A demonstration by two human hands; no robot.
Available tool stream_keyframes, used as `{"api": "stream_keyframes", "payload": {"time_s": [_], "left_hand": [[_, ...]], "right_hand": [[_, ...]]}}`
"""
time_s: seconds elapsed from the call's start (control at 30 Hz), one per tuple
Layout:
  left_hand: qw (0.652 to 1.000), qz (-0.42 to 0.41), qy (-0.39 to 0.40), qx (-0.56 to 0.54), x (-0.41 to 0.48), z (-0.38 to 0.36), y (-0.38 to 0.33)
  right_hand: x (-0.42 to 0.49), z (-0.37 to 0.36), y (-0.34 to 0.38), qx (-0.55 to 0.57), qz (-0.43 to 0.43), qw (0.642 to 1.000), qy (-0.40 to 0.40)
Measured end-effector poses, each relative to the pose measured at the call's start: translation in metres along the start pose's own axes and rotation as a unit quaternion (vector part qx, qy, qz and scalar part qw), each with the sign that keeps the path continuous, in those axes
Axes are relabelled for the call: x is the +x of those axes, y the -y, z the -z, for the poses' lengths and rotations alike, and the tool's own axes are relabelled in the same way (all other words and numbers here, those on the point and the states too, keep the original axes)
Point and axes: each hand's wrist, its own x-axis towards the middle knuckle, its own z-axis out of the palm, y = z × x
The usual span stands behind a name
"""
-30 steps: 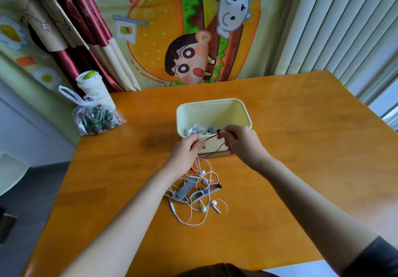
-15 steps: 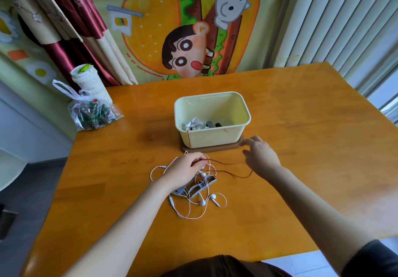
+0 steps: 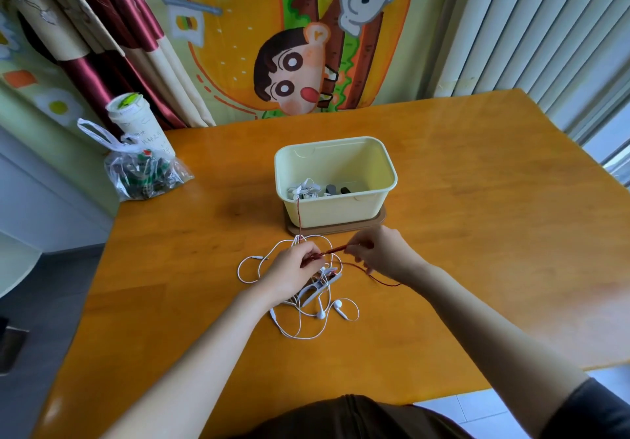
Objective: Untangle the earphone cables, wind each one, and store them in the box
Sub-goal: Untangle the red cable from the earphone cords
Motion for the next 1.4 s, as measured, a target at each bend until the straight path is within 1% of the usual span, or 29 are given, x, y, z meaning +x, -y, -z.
{"api": "stream_keyframes", "payload": {"time_s": [0.13,0.23,0.3,0.37,0.43,0.5,0.53,0.6,0.7,0.77,0.87,0.9,0.97,1.03,1.1,1.17,1.23,1.3,1.4], "left_hand": [[0.998,0.043,0.007,0.055,0.0,-0.002,0.019],[0.991,0.087,0.061,0.08,-0.002,-0.002,0.031],[0.986,0.106,0.112,0.056,-0.003,-0.002,0.032],[0.986,0.101,0.132,0.025,-0.003,-0.003,0.026],[0.991,0.073,0.103,0.037,-0.001,-0.003,0.014],[0.995,0.048,0.047,0.077,-0.002,-0.002,0.001],[0.994,0.033,0.032,0.104,-0.003,-0.001,-0.004],[0.99,0.002,0.033,0.138,-0.007,-0.002,-0.016],[0.993,-0.031,0.078,0.078,-0.014,-0.011,-0.041],[0.992,-0.046,0.088,0.072,-0.015,-0.021,-0.051],[0.995,-0.037,0.068,0.061,-0.012,-0.027,-0.045],[0.997,-0.03,0.062,0.047,-0.013,-0.026,-0.041],[0.998,-0.024,0.04,0.035,-0.013,-0.022,-0.033],[0.998,-0.022,0.024,0.05,-0.013,-0.019,-0.025],[0.997,-0.027,0.025,0.061,-0.012,-0.018,-0.019],[0.999,-0.016,0.024,0.046,-0.01,-0.017,-0.013],[1.0,0.014,0.004,0.013,-0.003,-0.012,-0.007],[0.998,0.044,-0.043,0.006,0.009,-0.005,-0.001],[0.986,0.075,-0.147,0.034,0.03,0.006,0.001]], "right_hand": [[0.0,0.008,-0.007,0.02,-0.033,0.997,-0.074],[0.001,0.01,-0.011,0.029,-0.038,0.992,-0.113],[0.002,0.009,-0.012,0.026,-0.035,0.99,-0.133],[0.002,0.006,-0.013,0.026,-0.031,0.99,-0.139],[0.003,0.004,-0.013,0.027,-0.029,0.989,-0.141],[0.005,0.004,-0.015,0.015,-0.034,0.987,-0.156],[0.006,0.005,-0.017,0.002,-0.036,0.985,-0.168],[0.006,0.006,-0.02,-0.038,-0.038,0.981,-0.186],[0.006,0.002,-0.019,-0.059,-0.037,0.983,-0.17],[0.005,-0.004,-0.013,-0.025,-0.025,0.993,-0.117],[-0.006,-0.013,-0.005,0.026,-0.021,0.999,0.037],[-0.01,-0.016,-0.005,0.036,-0.02,0.997,0.07],[-0.017,-0.021,-0.007,0.064,-0.01,0.993,0.098],[-0.019,-0.023,-0.009,0.048,0.018,0.994,0.095],[-0.016,-0.022,-0.01,0.009,0.042,0.997,0.071],[-0.012,-0.02,-0.012,-0.003,0.043,0.998,0.044],[-0.009,-0.018,-0.016,-0.013,0.031,0.999,0.01],[-0.005,-0.016,-0.02,-0.016,0.018,0.999,-0.021],[0.001,-0.016,-0.02,-0.017,0.002,0.999,-0.037]]}}
